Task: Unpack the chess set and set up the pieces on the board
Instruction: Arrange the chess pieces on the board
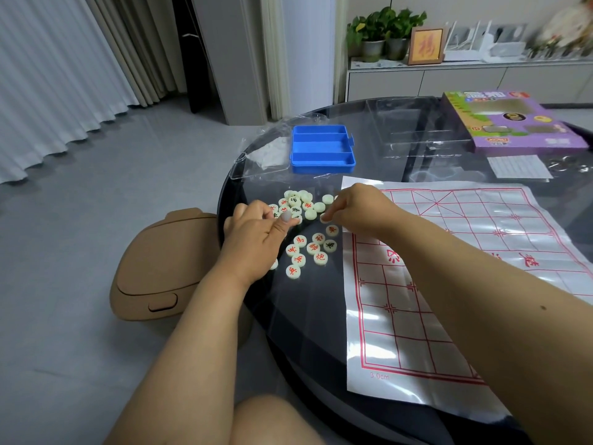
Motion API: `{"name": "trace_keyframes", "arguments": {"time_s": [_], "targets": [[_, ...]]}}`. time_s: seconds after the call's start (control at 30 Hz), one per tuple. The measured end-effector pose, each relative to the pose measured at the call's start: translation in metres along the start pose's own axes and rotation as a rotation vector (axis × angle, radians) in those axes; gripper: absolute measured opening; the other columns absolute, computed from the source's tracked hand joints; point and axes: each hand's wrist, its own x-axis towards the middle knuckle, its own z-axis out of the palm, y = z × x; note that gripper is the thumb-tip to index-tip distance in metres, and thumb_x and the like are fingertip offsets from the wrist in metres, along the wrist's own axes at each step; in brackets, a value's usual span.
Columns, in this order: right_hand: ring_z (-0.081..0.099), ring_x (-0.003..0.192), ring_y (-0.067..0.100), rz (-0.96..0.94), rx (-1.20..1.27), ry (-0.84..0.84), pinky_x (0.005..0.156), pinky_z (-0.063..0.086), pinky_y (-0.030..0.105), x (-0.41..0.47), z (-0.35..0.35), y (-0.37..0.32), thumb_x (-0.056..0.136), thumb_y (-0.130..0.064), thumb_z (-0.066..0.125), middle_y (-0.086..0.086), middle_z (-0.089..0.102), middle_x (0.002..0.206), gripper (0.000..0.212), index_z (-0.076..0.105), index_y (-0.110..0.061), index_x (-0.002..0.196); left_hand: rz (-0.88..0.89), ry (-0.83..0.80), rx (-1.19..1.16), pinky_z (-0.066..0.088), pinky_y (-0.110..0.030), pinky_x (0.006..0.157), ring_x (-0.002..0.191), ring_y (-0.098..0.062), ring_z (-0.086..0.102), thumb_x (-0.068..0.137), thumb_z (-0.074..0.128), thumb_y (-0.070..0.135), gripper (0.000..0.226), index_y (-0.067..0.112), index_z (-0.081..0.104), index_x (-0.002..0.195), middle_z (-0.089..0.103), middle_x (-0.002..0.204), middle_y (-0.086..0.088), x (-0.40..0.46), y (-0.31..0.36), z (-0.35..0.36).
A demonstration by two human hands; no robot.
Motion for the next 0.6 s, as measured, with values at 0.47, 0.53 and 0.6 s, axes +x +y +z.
{"name": "trace_keyframes", "arguments": {"time_s": [0.47, 0.53, 0.6], "targets": [[0.063, 0.086, 0.022, -0.034, -0.274, 0.051, 0.081, 0.056, 0.038, 0.021, 0.017, -0.025, 0.079, -0.037, 0.072, 0.007, 0.069, 0.094, 0.032, 0.071, -0.013, 0.099, -0.032, 0.264, -0.160, 0.045, -0.040, 0.083, 0.089, -0.017, 0.053, 0.091, 0.020, 0.064, 0.075, 0.014, 0.074, 0.075, 0.063, 0.074, 0.009, -0.007, 0.002, -0.010], [0.064, 0.086, 0.023, -0.031, -0.299, 0.039, 0.081, 0.056, 0.038, 0.023, 0.018, -0.026, 0.081, -0.036, 0.070, 0.009, 0.069, 0.094, 0.030, 0.071, -0.011, 0.098, -0.024, 0.254, -0.151, 0.045, -0.045, 0.083, 0.087, -0.017, 0.054, 0.092, 0.021, 0.062, 0.073, 0.017, 0.075, 0.072, 0.064, 0.071, 0.009, -0.007, 0.003, -0.011], [0.064, 0.085, 0.023, -0.033, -0.306, 0.025, 0.081, 0.056, 0.037, 0.023, 0.019, -0.027, 0.084, -0.033, 0.068, 0.009, 0.069, 0.093, 0.027, 0.070, -0.011, 0.098, -0.013, 0.245, -0.130, 0.045, -0.047, 0.085, 0.084, -0.015, 0.055, 0.093, 0.021, 0.060, 0.073, 0.018, 0.075, 0.070, 0.063, 0.068, 0.010, -0.007, 0.003, -0.011]]}}
